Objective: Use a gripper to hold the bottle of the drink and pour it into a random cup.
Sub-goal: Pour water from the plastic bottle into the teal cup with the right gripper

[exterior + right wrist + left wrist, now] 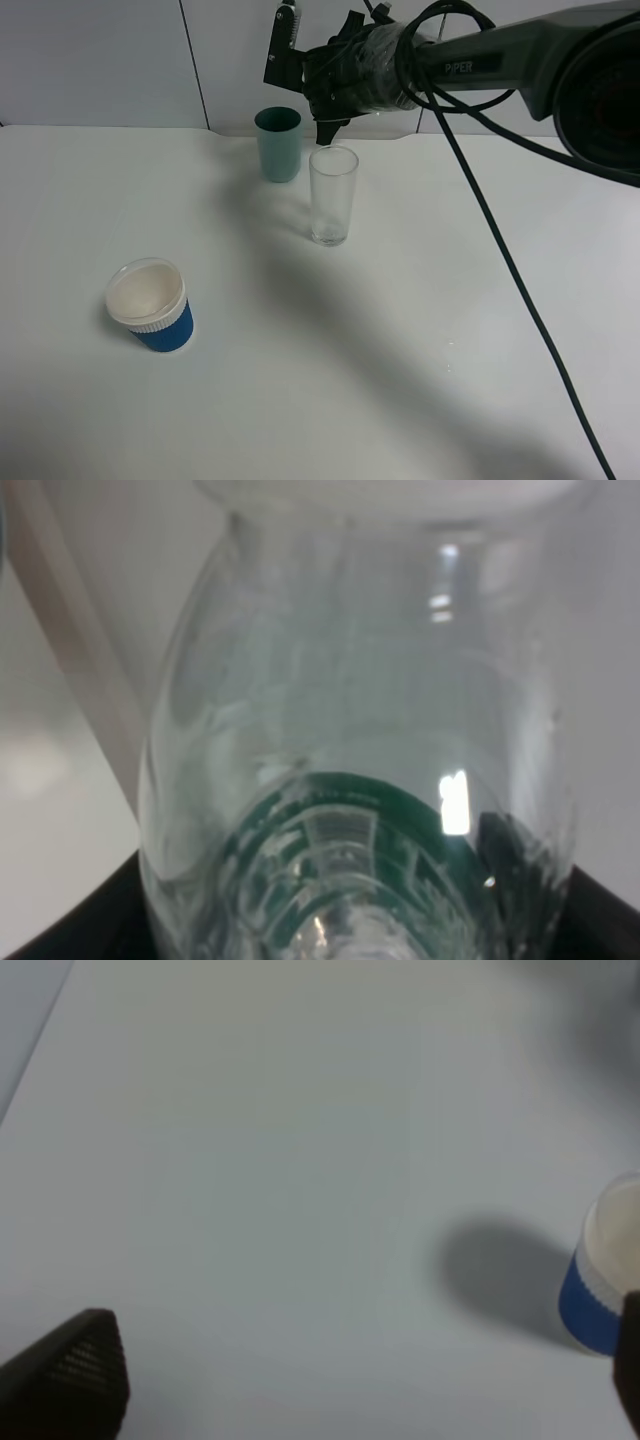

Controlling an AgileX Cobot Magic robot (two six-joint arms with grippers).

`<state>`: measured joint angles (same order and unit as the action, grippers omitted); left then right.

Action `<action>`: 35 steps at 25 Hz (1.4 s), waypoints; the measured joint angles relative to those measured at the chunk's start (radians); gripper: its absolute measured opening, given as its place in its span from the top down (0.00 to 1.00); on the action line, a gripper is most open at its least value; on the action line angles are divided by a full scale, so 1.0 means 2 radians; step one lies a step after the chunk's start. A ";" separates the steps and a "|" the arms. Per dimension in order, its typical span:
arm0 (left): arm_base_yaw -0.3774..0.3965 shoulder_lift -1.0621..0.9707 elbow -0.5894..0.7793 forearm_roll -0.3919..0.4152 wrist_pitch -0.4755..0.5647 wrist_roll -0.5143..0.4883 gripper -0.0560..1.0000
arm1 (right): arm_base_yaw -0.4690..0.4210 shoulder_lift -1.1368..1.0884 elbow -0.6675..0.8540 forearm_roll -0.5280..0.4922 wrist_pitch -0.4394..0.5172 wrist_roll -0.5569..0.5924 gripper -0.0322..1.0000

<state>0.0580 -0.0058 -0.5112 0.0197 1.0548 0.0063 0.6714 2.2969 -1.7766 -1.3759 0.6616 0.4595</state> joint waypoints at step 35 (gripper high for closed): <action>0.000 0.000 0.000 0.000 0.000 0.001 0.02 | 0.007 0.000 0.000 -0.012 0.048 -0.114 0.42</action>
<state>0.0580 -0.0058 -0.5112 0.0197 1.0548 0.0074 0.6856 2.2969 -1.7766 -1.4000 0.7582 0.2318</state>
